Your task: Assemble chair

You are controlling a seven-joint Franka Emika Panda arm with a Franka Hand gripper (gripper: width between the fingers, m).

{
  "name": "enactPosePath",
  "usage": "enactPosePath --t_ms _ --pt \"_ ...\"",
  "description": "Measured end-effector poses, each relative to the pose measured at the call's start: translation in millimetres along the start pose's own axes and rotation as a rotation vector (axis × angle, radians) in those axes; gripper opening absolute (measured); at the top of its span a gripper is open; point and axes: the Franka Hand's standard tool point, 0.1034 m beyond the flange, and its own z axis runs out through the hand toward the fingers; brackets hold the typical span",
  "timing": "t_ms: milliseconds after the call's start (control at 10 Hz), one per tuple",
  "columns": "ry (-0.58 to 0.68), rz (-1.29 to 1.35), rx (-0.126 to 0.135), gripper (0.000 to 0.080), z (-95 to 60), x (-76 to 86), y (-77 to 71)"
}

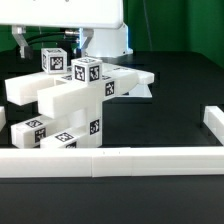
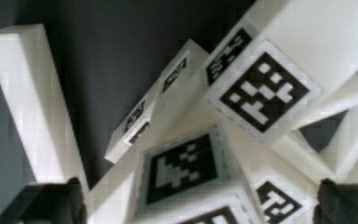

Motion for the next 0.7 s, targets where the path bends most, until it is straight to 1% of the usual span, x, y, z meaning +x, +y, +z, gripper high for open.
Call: enactPosePath --t_ms 200,300,400,500,600,700 --pt "-0.004 -0.141 -0.006 0.0649 0.4 -0.5 0.5" --pt "-0.006 -0.204 -0.009 0.0538 0.4 -0.5 0.7" --pt "-0.007 -0.178 -0.009 0.0403 0.6 -0.7 0.7" --pt "-0.007 -0.179 -0.009 0.0403 0.7 -0.7 0.7" --pt "-0.007 -0.176 -0.009 0.0284 0.7 -0.7 0.8" --pt "-0.007 -0.148 -0.01 0.0284 0.7 -0.7 0.7"
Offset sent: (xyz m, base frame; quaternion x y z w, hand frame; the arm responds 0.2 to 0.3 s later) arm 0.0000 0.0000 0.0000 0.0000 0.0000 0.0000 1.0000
